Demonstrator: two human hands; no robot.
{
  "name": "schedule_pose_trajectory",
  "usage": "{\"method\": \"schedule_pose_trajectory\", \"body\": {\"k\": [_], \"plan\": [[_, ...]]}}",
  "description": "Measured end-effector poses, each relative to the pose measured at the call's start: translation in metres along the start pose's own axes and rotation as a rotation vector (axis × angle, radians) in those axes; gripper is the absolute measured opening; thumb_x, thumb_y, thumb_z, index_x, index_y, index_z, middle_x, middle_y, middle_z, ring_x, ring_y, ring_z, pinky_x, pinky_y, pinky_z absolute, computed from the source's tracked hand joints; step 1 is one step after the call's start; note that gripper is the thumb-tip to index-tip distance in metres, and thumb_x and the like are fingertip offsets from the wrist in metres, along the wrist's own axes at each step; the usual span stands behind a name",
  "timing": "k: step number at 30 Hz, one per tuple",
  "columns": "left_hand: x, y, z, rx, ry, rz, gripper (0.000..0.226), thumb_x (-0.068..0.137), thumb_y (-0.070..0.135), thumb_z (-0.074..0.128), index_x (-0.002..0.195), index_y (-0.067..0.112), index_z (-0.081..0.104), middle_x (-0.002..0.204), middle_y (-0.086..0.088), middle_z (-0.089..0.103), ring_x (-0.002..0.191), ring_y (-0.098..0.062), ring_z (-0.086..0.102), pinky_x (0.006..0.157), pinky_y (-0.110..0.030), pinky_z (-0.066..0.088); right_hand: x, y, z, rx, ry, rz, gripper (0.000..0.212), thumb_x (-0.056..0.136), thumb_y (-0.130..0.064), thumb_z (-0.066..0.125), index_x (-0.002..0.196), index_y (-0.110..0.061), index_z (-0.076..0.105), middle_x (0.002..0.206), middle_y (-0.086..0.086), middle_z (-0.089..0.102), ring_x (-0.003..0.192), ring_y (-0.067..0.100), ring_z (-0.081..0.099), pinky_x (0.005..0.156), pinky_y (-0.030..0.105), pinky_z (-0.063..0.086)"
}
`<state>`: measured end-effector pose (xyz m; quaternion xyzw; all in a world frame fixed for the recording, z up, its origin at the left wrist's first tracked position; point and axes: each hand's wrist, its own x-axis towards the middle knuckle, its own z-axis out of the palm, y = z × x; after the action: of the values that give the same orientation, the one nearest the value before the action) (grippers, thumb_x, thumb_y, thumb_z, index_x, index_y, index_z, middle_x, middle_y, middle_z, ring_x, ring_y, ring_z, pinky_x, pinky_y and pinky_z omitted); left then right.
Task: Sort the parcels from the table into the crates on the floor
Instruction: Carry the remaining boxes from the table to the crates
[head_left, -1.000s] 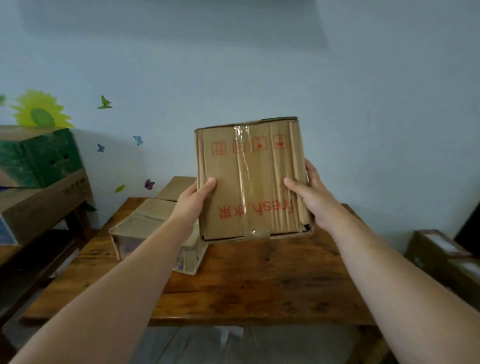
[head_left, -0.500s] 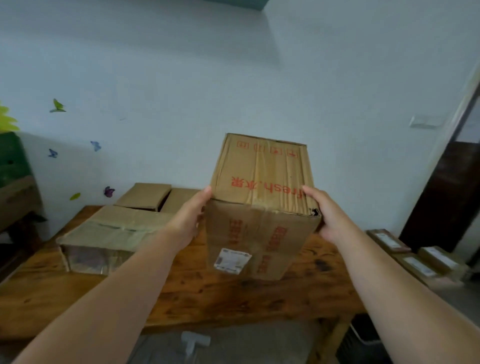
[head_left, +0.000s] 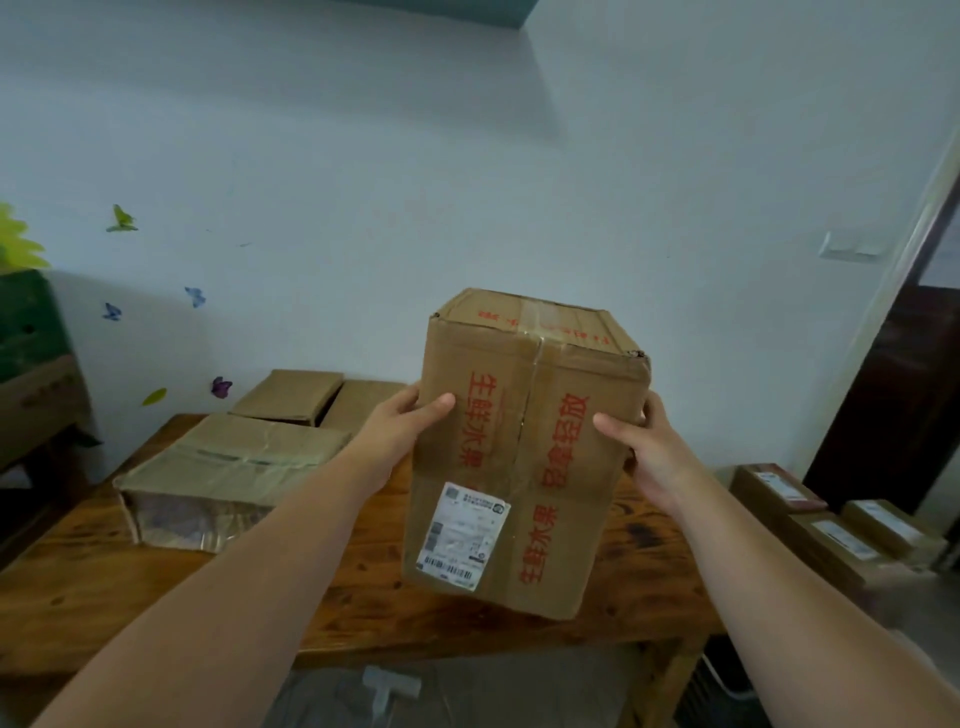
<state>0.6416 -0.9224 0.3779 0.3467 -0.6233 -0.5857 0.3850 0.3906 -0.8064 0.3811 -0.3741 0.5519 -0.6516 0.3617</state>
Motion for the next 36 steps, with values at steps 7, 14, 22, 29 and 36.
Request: {"method": "schedule_pose_trajectory", "body": {"k": [7,14,22,29,36], "plan": [[0.005,-0.007,-0.001,0.059,-0.076,-0.034,0.045,0.082,0.036,0.069,0.122,0.042,0.049,0.109,0.011,0.063,0.1,-0.012,0.057,0.082,-0.033,0.045,0.003,0.011,0.009,-0.089,0.038,0.0,0.116,0.038,-0.045,0.087,0.14,-0.027,0.033,0.122,-0.001,0.06,0.108,0.02,0.059,0.087,0.043,0.05],[0.009,-0.012,-0.005,0.053,-0.049,-0.067,0.044,0.081,0.03,0.071,0.123,0.024,0.058,0.116,-0.002,0.066,0.106,-0.021,0.061,0.099,-0.045,0.044,0.005,0.012,0.008,0.001,0.095,0.029,0.092,0.042,-0.041,0.084,0.122,-0.024,0.043,0.11,0.001,0.065,0.098,0.019,0.063,0.074,0.039,0.052],[0.014,-0.022,0.004,0.107,-0.136,-0.068,0.056,0.083,0.039,0.067,0.133,0.044,0.041,0.109,0.016,0.062,0.098,-0.007,0.056,0.075,-0.027,0.043,0.005,0.025,0.002,-0.106,0.091,0.043,0.108,0.041,-0.039,0.086,0.136,-0.021,0.039,0.121,0.003,0.063,0.105,0.022,0.063,0.086,0.044,0.052],[0.025,-0.025,0.015,0.125,-0.181,-0.091,0.047,0.078,0.047,0.069,0.121,0.03,0.059,0.096,0.009,0.073,0.088,-0.012,0.069,0.07,-0.028,0.048,0.001,0.026,-0.017,-0.079,0.221,0.094,0.108,0.039,-0.06,0.08,0.132,-0.015,0.047,0.118,0.005,0.065,0.103,0.025,0.064,0.091,0.046,0.051],[0.03,-0.026,0.059,0.114,-0.218,-0.132,0.054,0.081,0.053,0.063,0.128,0.028,0.052,0.092,0.005,0.073,0.074,-0.008,0.071,0.051,-0.018,0.052,-0.012,0.03,-0.056,-0.048,0.282,0.099,0.092,0.057,-0.043,0.08,0.135,-0.012,0.043,0.12,0.004,0.063,0.104,0.021,0.062,0.082,0.04,0.051]]}}
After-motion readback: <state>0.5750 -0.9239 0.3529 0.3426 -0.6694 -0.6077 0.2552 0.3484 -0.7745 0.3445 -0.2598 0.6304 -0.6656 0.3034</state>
